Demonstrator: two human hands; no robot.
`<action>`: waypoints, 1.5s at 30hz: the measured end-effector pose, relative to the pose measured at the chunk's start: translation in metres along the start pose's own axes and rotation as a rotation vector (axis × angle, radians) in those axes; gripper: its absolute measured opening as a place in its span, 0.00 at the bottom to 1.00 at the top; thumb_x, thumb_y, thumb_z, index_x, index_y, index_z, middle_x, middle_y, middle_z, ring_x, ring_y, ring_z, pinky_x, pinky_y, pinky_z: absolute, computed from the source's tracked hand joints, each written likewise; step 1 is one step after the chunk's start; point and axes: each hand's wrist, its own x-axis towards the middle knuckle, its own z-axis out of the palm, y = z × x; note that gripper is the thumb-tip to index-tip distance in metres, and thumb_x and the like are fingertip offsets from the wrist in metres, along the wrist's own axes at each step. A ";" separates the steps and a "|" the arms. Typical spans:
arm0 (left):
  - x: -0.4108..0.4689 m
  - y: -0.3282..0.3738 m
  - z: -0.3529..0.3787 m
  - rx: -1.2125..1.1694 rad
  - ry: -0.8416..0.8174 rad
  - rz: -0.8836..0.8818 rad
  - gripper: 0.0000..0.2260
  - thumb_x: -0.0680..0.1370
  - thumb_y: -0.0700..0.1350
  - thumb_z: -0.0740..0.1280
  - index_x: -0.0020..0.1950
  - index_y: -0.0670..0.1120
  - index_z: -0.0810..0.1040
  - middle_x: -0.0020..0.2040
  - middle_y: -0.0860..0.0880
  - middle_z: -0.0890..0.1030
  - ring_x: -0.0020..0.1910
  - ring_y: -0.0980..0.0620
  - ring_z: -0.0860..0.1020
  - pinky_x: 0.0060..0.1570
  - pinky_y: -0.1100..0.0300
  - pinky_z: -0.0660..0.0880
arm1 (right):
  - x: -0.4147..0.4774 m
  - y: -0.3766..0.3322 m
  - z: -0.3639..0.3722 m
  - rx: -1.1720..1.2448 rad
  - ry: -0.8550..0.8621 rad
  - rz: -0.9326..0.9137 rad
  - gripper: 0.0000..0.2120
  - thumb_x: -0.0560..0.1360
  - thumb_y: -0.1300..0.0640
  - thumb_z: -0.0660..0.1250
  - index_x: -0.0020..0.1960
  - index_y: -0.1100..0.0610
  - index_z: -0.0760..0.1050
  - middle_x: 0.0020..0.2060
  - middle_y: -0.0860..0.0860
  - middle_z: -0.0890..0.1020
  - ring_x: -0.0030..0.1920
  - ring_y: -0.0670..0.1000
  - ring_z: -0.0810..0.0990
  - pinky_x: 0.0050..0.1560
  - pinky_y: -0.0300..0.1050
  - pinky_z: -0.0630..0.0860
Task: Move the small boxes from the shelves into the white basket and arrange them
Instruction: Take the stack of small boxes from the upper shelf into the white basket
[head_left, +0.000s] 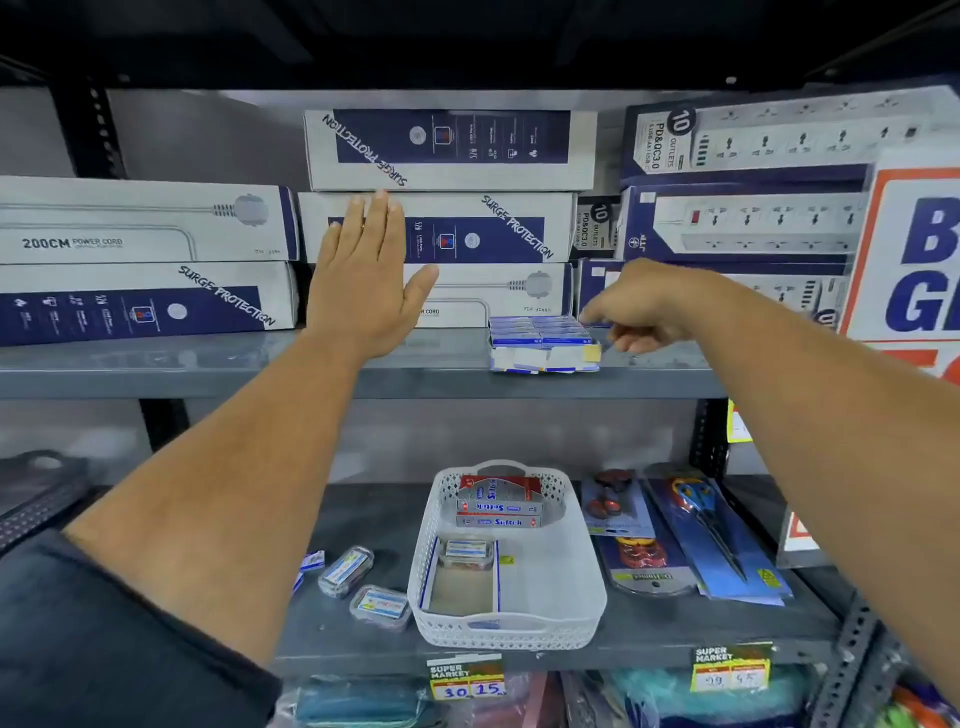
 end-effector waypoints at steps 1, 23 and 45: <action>-0.001 -0.001 0.001 0.007 -0.005 -0.005 0.33 0.80 0.60 0.47 0.77 0.40 0.50 0.78 0.42 0.52 0.77 0.42 0.49 0.73 0.45 0.49 | 0.000 0.000 0.003 0.015 -0.044 0.031 0.09 0.75 0.56 0.69 0.45 0.63 0.75 0.36 0.58 0.79 0.31 0.52 0.76 0.38 0.45 0.76; -0.005 0.020 0.009 -0.078 -0.011 0.062 0.34 0.78 0.62 0.46 0.77 0.40 0.51 0.79 0.43 0.50 0.77 0.43 0.46 0.74 0.47 0.46 | -0.010 0.002 0.017 0.071 -0.036 0.006 0.08 0.75 0.67 0.63 0.38 0.62 0.76 0.31 0.56 0.80 0.31 0.49 0.77 0.33 0.40 0.75; -0.020 0.099 -0.051 -1.167 -0.835 -0.747 0.08 0.72 0.32 0.66 0.50 0.37 0.78 0.35 0.42 0.84 0.33 0.48 0.83 0.35 0.56 0.81 | -0.049 0.033 0.005 0.388 -0.116 0.004 0.05 0.75 0.68 0.64 0.47 0.65 0.78 0.29 0.53 0.85 0.28 0.46 0.83 0.31 0.40 0.83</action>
